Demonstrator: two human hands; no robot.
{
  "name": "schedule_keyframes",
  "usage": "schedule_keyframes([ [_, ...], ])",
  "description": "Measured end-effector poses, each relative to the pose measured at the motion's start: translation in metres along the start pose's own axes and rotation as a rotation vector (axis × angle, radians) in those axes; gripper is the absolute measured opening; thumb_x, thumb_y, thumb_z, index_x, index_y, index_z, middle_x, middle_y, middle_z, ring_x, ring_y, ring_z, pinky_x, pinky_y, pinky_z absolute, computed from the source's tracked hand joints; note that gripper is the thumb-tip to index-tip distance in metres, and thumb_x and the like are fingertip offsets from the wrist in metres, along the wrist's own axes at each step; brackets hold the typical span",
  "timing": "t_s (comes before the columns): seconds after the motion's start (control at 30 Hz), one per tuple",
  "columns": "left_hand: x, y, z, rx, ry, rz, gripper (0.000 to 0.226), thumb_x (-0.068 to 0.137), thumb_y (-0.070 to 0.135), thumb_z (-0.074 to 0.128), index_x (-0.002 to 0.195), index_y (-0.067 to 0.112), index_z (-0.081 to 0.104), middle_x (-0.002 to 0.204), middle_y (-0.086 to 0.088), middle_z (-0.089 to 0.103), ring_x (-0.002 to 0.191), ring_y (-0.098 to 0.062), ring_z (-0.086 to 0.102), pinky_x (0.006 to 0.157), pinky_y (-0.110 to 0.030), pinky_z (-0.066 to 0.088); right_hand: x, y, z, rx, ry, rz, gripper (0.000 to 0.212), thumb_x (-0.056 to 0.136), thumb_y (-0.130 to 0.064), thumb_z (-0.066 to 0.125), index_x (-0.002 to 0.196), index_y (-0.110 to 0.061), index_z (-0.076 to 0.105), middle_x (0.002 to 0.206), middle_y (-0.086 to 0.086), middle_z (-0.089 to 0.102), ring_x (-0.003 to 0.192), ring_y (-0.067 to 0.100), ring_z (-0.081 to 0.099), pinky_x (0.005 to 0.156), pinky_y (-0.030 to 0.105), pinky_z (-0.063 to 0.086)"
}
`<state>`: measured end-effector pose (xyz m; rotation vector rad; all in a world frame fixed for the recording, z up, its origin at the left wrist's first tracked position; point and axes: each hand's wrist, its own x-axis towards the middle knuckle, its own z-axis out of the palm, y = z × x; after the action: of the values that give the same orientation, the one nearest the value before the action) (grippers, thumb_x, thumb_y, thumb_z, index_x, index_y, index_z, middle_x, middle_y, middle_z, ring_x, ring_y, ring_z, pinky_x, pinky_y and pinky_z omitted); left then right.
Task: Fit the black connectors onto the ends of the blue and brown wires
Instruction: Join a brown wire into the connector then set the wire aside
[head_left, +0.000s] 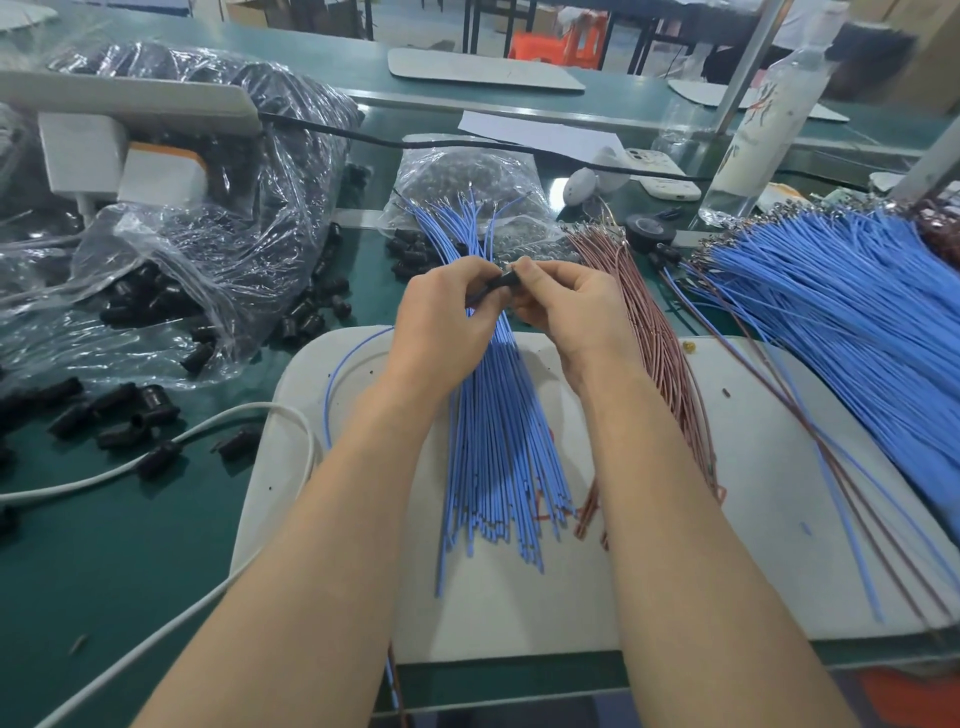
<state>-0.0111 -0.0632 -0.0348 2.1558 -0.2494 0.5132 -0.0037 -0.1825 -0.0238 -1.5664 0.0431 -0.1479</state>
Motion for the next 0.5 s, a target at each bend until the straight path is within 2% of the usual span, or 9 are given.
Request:
schedule_keyframes([
  [0.1,-0.0003,-0.0001,0.0013,0.008,0.012,-0.02,0.013,0.088,0.015,0.061,0.099,0.011,0.069,0.077,0.01,0.06,0.076,-0.008,0.055,0.071,-0.014,0.037,0.0008,0.0004,0.0007,0.021,-0.017,0.027,0.022,0.095,-0.013,0.056,0.078,-0.008,0.068,0.072,0.005,0.068,0.064,0.01,0.064,0.067,0.021,0.055],
  [0.2,-0.0013,-0.0008,0.0022,0.015,0.006,-0.034,0.013,0.087,0.018,0.063,0.098,0.012,0.069,0.077,0.009,0.06,0.076,-0.008,0.056,0.074,-0.018,0.04,0.0014,0.0018,-0.0001,-0.011,-0.035,0.05,0.015,0.093,-0.009,0.059,0.082,-0.005,0.068,0.075,0.009,0.068,0.068,0.016,0.065,0.074,0.027,0.056],
  [0.3,-0.0011,-0.0015,0.0025,-0.004,-0.015,-0.046,0.013,0.087,0.018,0.065,0.097,0.012,0.069,0.078,0.006,0.061,0.075,-0.008,0.055,0.07,-0.014,0.037,0.0014,0.0016,-0.0016,-0.029,-0.052,0.085,0.013,0.092,-0.009,0.06,0.084,-0.002,0.067,0.077,0.014,0.066,0.074,0.022,0.063,0.082,0.034,0.056],
  [0.4,-0.0008,-0.0016,0.0018,-0.014,-0.041,-0.041,0.012,0.088,0.016,0.064,0.097,0.01,0.069,0.079,0.007,0.062,0.076,-0.008,0.057,0.072,-0.014,0.04,0.0016,0.001,-0.0053,-0.047,-0.072,0.115,0.014,0.092,-0.012,0.061,0.081,-0.005,0.066,0.074,0.01,0.065,0.069,0.016,0.061,0.077,0.028,0.055],
  [0.5,-0.0003,0.0003,-0.0009,-0.035,-0.057,-0.046,0.012,0.087,0.018,0.065,0.095,0.011,0.07,0.079,0.007,0.065,0.077,-0.006,0.059,0.07,-0.009,0.041,0.002,-0.0007,-0.0062,0.054,-0.082,0.179,0.018,0.093,-0.01,0.058,0.077,-0.003,0.063,0.071,0.01,0.061,0.062,0.014,0.057,0.064,0.019,0.053],
])
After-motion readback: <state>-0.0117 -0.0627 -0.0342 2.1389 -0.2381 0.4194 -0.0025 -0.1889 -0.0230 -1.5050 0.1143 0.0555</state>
